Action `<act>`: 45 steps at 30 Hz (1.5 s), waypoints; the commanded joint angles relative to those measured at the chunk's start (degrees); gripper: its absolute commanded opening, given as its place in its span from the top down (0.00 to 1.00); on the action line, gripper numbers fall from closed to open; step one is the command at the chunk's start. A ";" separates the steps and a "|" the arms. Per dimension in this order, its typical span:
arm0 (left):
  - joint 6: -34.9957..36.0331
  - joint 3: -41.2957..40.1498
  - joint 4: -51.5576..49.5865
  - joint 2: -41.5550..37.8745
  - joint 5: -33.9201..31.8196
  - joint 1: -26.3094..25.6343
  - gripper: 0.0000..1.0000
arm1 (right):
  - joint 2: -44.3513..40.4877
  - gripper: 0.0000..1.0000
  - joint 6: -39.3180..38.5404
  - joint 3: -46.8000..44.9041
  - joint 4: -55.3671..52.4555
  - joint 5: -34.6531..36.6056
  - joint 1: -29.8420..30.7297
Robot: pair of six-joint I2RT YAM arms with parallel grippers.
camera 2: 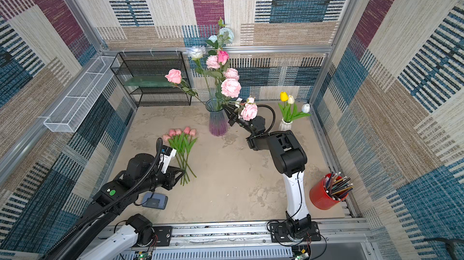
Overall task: Pick out pink flowers from the vase
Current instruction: Pick up the flower from the vase.
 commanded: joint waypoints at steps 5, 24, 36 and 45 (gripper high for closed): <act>0.51 -0.09 0.61 0.63 0.51 0.06 0.68 | -5.41 0.86 5.18 2.38 -3.84 -3.63 -1.68; 0.51 -0.02 0.50 1.31 1.10 -0.01 0.67 | -14.51 0.84 3.58 11.94 -38.92 -3.56 -1.95; 0.52 0.21 0.06 0.95 0.02 0.00 0.67 | -19.78 0.84 -1.07 20.41 -58.05 -3.33 -2.54; 0.56 0.21 -0.20 0.42 -0.50 0.03 0.67 | -21.05 0.91 -2.79 29.35 -68.78 -4.35 -2.39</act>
